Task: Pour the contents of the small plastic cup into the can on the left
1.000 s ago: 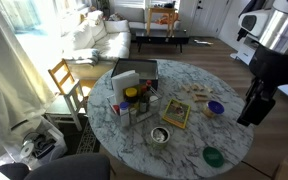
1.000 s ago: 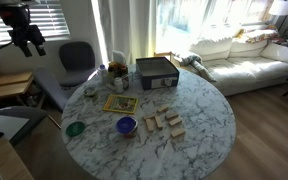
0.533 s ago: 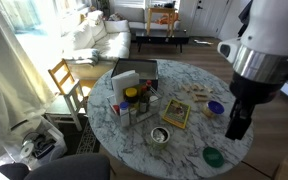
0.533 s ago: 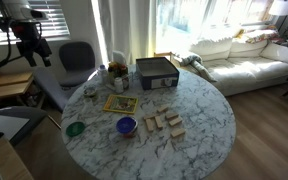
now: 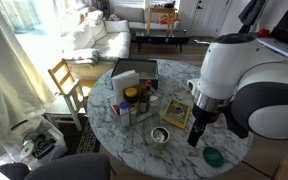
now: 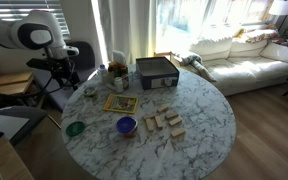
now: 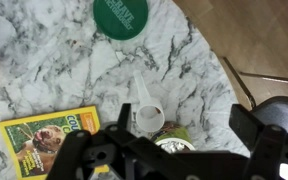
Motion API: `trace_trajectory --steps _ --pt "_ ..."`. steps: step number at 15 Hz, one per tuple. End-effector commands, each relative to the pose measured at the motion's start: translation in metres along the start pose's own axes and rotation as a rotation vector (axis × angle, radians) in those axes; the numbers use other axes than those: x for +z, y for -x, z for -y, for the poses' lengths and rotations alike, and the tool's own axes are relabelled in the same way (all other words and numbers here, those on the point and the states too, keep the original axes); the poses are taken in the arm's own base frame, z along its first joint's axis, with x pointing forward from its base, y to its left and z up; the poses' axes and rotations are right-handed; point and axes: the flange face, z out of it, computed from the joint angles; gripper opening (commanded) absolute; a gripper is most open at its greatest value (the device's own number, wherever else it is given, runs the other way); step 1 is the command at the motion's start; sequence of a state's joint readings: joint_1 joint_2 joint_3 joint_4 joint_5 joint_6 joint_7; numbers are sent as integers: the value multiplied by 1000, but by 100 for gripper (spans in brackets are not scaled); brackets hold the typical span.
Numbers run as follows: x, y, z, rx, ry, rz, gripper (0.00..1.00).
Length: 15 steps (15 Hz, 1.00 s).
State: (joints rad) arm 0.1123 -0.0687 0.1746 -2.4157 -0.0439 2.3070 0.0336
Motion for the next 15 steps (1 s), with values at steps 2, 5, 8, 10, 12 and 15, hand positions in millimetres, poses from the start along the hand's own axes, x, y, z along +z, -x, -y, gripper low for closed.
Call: trace_trajectory --steps 2,5,8,10,12,15 --pt "5 -2 -1 3 -5 4 100" --pt "1 -3 0 2 -6 -4 100" --pt "26 -16 -26 55 -50 -23 100" --pt "44 -21 -42 102 -83 -18 100" --pt "62 -27 -60 141 -144 -27 100" --pt "86 -36 -80 162 -247 -46 100"
